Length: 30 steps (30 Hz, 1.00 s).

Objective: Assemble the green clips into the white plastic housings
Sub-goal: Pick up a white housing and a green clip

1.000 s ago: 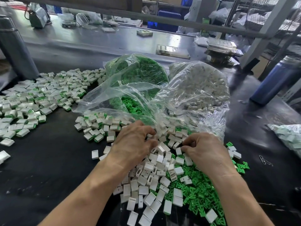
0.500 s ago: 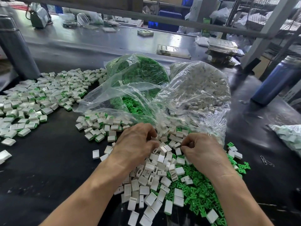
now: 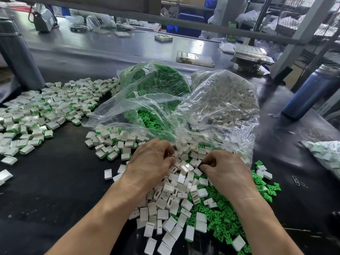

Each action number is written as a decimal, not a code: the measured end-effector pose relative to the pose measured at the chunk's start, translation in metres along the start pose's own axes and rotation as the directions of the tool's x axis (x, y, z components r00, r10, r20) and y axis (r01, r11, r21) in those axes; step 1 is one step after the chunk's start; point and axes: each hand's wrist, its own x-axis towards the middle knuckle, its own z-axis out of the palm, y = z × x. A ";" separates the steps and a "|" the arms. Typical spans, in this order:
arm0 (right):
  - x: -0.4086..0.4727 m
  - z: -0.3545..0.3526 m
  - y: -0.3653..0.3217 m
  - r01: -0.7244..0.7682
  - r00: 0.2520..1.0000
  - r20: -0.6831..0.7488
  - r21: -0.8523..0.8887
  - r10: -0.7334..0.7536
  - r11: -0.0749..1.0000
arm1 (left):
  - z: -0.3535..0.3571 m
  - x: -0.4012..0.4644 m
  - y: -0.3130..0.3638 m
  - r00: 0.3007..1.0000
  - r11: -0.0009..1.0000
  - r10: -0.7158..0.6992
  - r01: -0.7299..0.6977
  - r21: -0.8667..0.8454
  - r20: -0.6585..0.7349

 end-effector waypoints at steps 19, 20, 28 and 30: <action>-0.002 0.006 -0.002 0.054 0.998 -0.032 -0.030 -0.055 0.998 | -0.004 -0.001 -0.003 0.987 0.899 0.141 -0.159 -0.409 -0.074; -0.003 0.006 -0.002 0.063 0.997 -0.046 -0.028 -0.064 0.998 | -0.005 -0.001 -0.002 0.987 0.869 0.143 -0.160 -0.469 -0.071; -0.003 0.007 0.000 0.173 0.983 -0.153 0.606 -0.099 0.777 | -0.011 0.002 0.000 0.986 0.537 0.168 -0.112 -0.836 -0.024; -0.005 0.007 -0.002 0.162 0.987 -0.123 0.715 -0.105 0.681 | -0.012 0.003 0.001 0.985 0.421 0.169 -0.096 -0.902 -0.026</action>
